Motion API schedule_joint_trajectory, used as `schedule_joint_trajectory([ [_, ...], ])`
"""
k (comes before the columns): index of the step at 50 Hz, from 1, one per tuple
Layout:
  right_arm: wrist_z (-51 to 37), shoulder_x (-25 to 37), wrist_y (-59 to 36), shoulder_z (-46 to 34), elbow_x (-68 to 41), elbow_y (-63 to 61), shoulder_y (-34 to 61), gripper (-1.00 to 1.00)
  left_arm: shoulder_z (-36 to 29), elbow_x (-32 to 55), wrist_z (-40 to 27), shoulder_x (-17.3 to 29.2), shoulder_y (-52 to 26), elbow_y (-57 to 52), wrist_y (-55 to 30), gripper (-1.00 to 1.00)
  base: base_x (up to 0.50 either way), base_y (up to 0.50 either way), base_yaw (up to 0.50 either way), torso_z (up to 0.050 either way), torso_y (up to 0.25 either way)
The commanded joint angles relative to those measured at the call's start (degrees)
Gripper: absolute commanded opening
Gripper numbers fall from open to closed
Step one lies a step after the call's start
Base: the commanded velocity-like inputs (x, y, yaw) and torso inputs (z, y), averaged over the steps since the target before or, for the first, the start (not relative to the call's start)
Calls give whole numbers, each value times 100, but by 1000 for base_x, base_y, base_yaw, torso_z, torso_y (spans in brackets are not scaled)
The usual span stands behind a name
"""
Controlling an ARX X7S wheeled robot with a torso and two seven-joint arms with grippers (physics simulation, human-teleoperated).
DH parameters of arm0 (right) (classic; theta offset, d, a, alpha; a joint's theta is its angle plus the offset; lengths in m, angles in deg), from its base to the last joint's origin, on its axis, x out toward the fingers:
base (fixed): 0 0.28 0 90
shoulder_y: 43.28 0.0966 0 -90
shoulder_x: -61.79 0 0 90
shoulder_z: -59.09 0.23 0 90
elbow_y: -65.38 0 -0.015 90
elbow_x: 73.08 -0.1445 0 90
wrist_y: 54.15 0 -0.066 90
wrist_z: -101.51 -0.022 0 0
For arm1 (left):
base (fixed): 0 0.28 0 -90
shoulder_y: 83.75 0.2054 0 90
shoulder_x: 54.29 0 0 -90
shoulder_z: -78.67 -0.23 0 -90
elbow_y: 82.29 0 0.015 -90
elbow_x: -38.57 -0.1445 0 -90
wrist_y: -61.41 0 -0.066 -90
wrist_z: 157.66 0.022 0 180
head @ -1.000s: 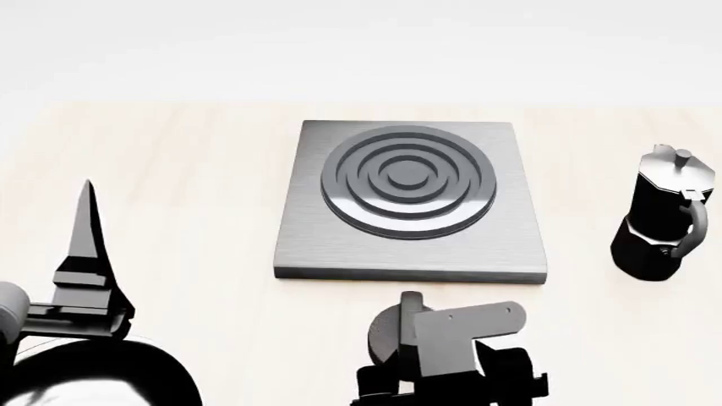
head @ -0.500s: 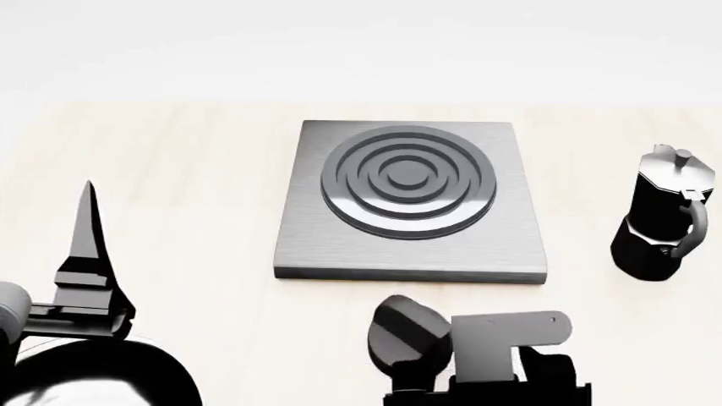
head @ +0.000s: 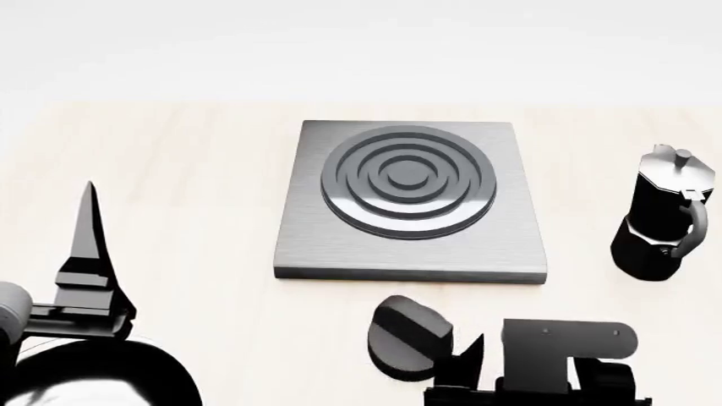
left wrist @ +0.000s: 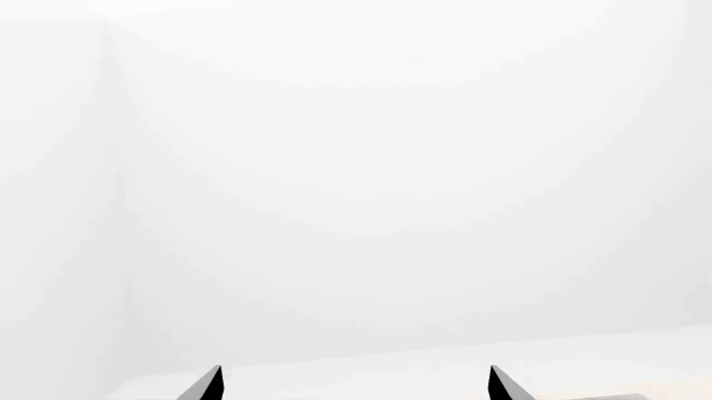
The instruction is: Turn on the stove.
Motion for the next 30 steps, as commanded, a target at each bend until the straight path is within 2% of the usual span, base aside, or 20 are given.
schedule_joint_trajectory([
  [1, -223, 204, -133, 253, -157, -591, -229, 100, -19, 18, -8, 11, -4, 2, 12, 100, 0, 0, 0, 0, 0],
  [30, -703, 569, -584, 467, -314, -2060, -319, 100, -14, 62, -69, 54, -16, -55, -8, 100, 0, 0, 0, 0, 0],
])
